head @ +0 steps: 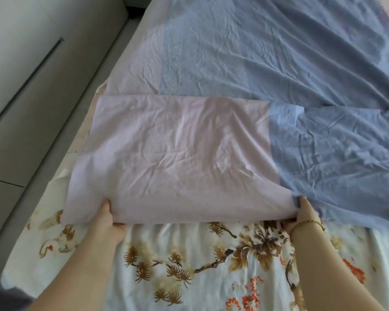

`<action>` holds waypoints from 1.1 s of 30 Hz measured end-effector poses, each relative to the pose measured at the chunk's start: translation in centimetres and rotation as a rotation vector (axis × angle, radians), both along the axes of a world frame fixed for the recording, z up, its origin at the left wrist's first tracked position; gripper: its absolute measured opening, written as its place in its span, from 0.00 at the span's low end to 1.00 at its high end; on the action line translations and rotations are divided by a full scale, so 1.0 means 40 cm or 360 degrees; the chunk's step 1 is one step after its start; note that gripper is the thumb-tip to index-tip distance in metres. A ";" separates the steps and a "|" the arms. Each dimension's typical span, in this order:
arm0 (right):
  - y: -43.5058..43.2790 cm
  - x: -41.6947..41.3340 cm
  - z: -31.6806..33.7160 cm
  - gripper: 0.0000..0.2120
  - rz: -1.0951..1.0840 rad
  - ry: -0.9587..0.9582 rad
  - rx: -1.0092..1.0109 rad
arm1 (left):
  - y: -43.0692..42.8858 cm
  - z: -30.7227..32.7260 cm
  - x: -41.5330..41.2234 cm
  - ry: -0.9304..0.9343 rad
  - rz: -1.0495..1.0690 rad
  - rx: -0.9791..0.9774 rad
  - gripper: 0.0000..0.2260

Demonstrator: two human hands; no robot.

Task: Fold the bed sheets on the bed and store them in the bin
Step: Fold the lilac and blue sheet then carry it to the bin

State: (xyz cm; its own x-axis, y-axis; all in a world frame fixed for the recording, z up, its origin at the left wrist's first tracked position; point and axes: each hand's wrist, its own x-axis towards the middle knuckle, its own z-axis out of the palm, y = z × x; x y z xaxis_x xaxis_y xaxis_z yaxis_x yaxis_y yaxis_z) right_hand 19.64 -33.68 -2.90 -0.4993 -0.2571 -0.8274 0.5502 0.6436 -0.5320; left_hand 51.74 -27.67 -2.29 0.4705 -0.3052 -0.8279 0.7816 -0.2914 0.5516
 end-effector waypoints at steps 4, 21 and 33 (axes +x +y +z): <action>0.056 0.009 -0.006 0.26 0.0255 0.0513 0.0052 | 0.005 0.017 0.016 -0.0359 0.0120 -0.0044 0.14; 0.402 0.051 0.010 0.13 0.0561 0.0258 -0.0054 | 0.312 0.018 0.132 -0.0929 -0.0272 0.0583 0.24; 0.338 -0.114 -0.021 0.15 0.0220 0.0117 -0.0222 | 0.193 0.001 -0.206 -0.1786 -0.1891 0.0128 0.26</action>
